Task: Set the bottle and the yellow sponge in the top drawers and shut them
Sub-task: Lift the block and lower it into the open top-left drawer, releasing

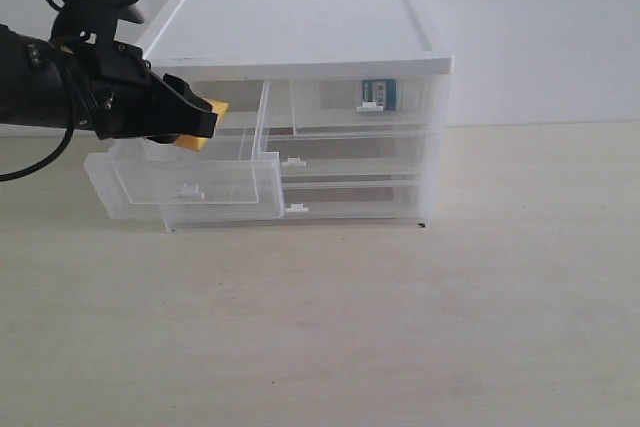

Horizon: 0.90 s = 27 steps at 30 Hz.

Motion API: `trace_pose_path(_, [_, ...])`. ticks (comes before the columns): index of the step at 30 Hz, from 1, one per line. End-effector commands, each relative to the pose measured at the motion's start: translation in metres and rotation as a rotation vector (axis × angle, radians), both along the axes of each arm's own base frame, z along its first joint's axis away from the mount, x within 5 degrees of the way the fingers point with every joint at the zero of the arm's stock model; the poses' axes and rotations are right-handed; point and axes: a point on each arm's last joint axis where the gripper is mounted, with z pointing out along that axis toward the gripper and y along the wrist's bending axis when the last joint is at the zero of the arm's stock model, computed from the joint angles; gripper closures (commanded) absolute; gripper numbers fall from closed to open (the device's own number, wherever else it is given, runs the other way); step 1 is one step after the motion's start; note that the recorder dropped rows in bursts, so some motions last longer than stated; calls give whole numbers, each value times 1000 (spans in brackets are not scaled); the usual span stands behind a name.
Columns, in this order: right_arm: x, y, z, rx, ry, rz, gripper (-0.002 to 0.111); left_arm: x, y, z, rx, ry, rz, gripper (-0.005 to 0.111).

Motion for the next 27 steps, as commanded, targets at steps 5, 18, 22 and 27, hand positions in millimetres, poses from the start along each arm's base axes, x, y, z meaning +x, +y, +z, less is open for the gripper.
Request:
trace_pose_path(5, [0,0,1,5,-15,2,108,2,1,4,-25,-14,25,103])
trace_pose_path(18, [0,0,1,5,-15,2,108,9,-1,-12,-8,20,31,85])
trace_pose_path(22, [0,0,1,5,-15,2,108,9,-1,-12,-8,20,31,61])
trace_pose_path(27, [0,0,1,5,-15,2,108,9,-1,-12,-9,23,31,49])
